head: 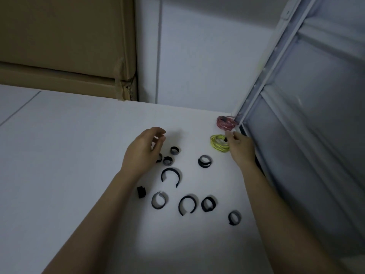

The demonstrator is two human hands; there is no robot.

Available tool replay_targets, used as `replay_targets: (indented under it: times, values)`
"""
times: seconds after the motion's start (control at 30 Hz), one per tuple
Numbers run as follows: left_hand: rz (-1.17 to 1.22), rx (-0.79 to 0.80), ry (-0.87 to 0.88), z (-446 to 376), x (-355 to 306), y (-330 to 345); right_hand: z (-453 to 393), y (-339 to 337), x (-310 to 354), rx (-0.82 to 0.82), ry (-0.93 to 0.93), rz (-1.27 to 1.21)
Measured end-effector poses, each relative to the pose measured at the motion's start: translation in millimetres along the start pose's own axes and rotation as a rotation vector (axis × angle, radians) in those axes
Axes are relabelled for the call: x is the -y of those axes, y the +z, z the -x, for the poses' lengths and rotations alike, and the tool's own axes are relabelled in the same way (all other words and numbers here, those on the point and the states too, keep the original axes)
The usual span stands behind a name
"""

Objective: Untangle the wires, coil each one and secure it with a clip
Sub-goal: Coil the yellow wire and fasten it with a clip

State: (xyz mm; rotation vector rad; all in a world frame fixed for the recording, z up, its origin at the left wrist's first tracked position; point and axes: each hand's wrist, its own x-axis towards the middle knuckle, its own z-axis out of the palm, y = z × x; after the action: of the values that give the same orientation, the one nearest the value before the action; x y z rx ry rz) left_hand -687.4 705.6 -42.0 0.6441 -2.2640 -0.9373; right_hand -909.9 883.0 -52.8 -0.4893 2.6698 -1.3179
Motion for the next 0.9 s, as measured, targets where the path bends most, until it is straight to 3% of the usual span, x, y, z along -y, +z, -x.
replay_targets:
  times: [0.13, 0.27, 0.5, 0.67, 0.9]
  values:
    - [0.002, -0.002, -0.005, -1.9, -2.2, 0.6, 10.3, 7.0, -5.7, 0.012, -0.102, 0.317]
    - [-0.004, -0.005, -0.010, -1.7, -4.6, 0.6, 3.4, 9.5, -11.6, -0.095, -0.147, 0.238]
    - [-0.047, -0.022, -0.017, -1.5, -10.0, 1.0, -0.4, 5.8, -8.1, -0.055, -0.155, 0.299]
    - [-0.124, -0.073, -0.039, 3.6, -13.2, -2.8, 21.9, 13.6, 3.8, -0.262, -0.466, 0.320]
    - [-0.325, -0.296, -0.125, 28.2, 12.9, -43.5, 56.4, 59.2, 65.8, 0.067, -0.809, 0.184]
